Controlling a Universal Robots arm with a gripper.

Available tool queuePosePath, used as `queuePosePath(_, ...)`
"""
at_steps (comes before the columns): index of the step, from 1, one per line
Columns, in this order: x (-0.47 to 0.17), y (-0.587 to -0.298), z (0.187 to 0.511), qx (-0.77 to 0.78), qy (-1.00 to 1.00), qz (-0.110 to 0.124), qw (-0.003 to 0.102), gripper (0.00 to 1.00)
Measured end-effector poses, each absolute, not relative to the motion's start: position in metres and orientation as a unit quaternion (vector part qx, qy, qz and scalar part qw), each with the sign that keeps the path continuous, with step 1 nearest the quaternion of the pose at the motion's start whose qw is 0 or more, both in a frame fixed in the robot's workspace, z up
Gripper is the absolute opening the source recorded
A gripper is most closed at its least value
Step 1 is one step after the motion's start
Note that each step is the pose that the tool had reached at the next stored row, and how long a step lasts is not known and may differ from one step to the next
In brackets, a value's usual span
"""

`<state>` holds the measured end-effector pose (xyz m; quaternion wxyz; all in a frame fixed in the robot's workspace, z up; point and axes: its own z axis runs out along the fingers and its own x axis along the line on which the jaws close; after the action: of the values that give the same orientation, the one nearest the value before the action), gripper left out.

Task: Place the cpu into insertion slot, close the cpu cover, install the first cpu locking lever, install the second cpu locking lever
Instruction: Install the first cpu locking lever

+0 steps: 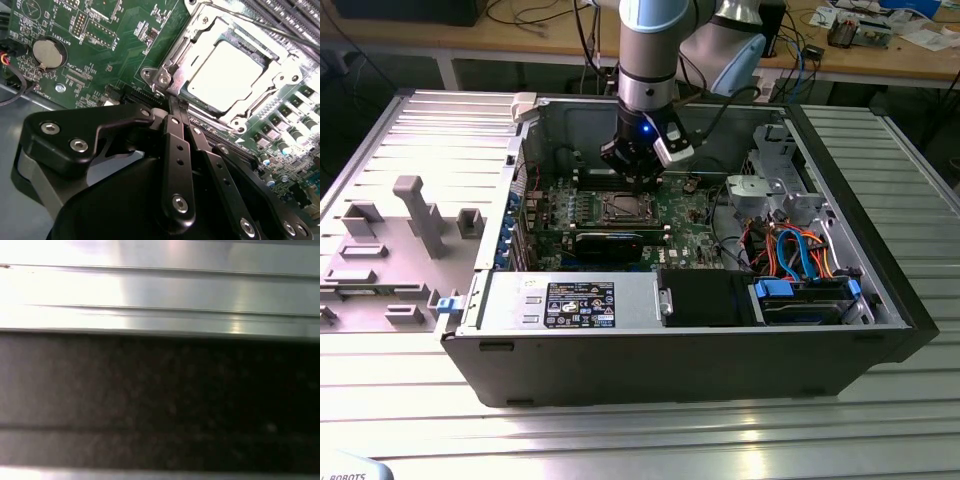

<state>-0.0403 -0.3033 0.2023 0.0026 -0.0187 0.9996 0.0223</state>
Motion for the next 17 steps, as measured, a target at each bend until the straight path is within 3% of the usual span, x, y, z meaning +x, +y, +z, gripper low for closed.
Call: queuePosePath(17, -0.0403, -0.3069, 0.2074, -0.019, 1.0, 0.021, 0.002, 0.11)
